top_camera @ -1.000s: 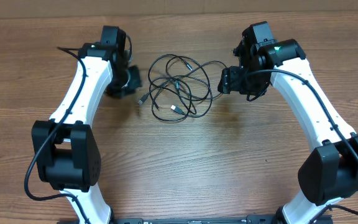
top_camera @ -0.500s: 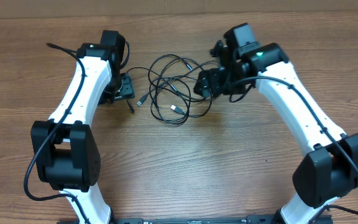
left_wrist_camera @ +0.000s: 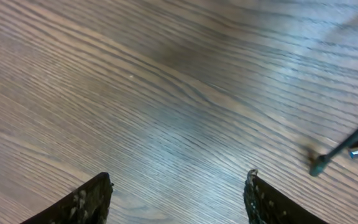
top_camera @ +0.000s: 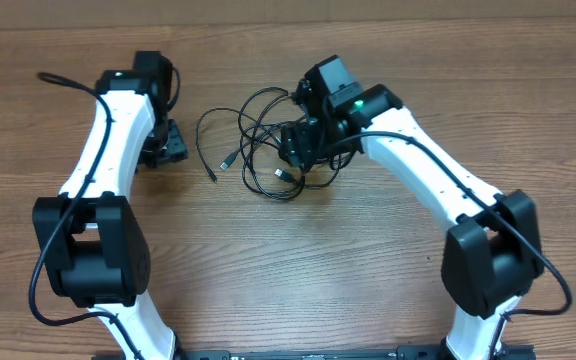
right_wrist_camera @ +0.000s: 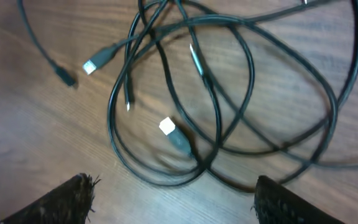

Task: Untangle cables

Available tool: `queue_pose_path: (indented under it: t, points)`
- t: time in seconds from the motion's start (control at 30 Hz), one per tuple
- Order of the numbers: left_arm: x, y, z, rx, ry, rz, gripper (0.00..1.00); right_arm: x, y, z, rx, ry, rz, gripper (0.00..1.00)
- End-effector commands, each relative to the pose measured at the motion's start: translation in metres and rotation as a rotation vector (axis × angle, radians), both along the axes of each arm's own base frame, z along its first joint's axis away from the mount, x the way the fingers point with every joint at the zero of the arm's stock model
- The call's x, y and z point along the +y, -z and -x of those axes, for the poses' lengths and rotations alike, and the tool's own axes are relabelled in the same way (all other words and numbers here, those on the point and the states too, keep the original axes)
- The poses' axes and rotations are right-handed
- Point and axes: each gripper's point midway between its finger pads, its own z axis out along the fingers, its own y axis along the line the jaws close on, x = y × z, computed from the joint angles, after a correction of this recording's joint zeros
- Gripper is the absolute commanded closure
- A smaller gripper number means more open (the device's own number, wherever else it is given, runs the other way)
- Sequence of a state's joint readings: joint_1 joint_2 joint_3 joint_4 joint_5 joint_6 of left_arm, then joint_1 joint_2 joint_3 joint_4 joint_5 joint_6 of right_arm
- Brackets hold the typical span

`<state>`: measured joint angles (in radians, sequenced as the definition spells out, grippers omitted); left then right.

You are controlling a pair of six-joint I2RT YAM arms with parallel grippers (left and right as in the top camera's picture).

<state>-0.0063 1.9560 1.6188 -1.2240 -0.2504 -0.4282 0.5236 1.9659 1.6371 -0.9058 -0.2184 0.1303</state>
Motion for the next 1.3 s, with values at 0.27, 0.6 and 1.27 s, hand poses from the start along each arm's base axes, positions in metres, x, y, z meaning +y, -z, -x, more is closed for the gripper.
queue_pose_path:
  t: [0.27, 0.6, 1.27]
  points:
    - [-0.008, -0.009, -0.003, -0.033, -0.016, 0.041, 0.30, 0.014, 0.058, -0.010, -0.050, -0.146, 0.121, 0.20]
    - [-0.013, -0.008, -0.002, -0.029, -0.016, 0.069, 0.30, 0.020, 0.085, -0.021, -0.060, -0.146, 0.120, 0.25]
    - [-0.013, -0.008, -0.002, -0.030, -0.016, 0.069, 0.30, 0.004, -0.032, -0.050, -0.165, -0.037, 0.065, 0.96]
